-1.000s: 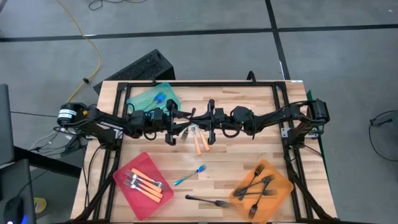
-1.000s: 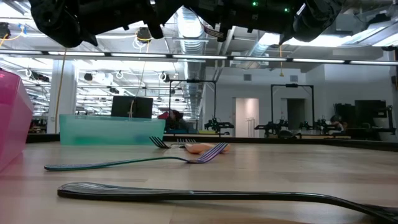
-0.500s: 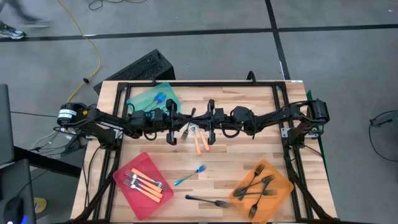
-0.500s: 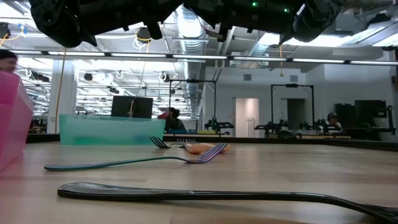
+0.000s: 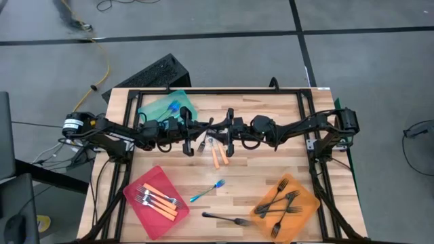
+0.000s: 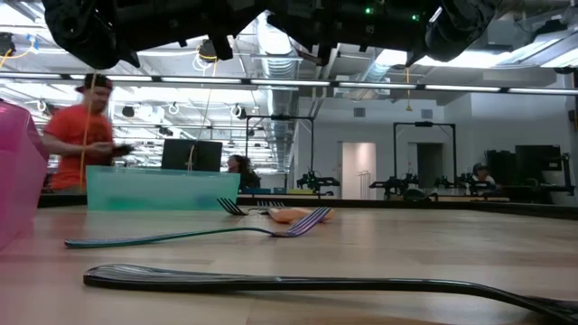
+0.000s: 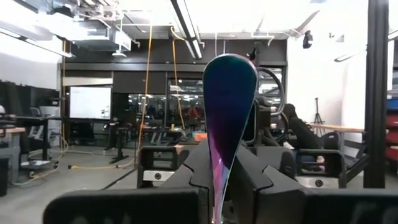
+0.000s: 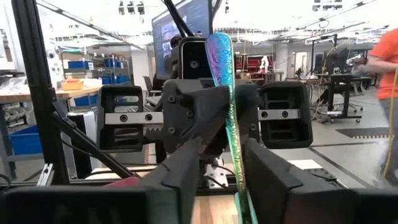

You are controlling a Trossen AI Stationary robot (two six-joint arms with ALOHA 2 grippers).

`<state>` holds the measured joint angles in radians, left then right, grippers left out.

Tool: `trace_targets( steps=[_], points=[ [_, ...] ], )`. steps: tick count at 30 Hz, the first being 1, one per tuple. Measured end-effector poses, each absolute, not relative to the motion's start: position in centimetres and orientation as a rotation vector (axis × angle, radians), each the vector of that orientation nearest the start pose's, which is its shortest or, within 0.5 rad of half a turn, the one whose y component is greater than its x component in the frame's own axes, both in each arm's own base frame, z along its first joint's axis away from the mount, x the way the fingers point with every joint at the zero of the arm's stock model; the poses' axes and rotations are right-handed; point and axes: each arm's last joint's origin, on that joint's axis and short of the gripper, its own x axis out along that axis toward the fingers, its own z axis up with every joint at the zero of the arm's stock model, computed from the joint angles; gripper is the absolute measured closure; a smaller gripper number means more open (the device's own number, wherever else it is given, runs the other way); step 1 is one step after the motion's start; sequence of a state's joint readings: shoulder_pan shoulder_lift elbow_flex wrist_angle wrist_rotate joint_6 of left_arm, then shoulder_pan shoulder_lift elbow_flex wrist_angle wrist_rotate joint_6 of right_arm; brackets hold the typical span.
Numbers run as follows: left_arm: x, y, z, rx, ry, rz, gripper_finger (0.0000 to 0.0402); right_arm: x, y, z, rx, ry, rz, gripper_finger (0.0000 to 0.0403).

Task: Sort silverware by color (type)
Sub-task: Put the blue fork into the blue bin

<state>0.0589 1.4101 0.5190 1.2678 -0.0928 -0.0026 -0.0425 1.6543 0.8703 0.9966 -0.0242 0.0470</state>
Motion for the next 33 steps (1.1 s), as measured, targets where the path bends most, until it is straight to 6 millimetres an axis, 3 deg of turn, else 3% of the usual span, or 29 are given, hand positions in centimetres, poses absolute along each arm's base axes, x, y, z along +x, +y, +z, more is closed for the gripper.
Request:
trace_targets(
  steps=[5, 11, 33],
  points=[
    [26.6, 2.4, 24.9, -0.011, -0.366, 0.177, 0.0392, 35.2, -1.4, 25.6, 0.013, -0.213, -0.015, 0.0200],
    [26.3, 3.5, 24.8, -0.021, -0.312, 0.219, 0.0392, 35.2, -1.5, 25.6, 0.012, -0.205, -0.028, 0.0170],
    [26.1, 4.8, 24.3, -0.015, -0.230, 0.289, 0.0390, 35.2, -4.4, 23.3, -0.026, 0.035, -0.126, 0.0166]
  ],
)
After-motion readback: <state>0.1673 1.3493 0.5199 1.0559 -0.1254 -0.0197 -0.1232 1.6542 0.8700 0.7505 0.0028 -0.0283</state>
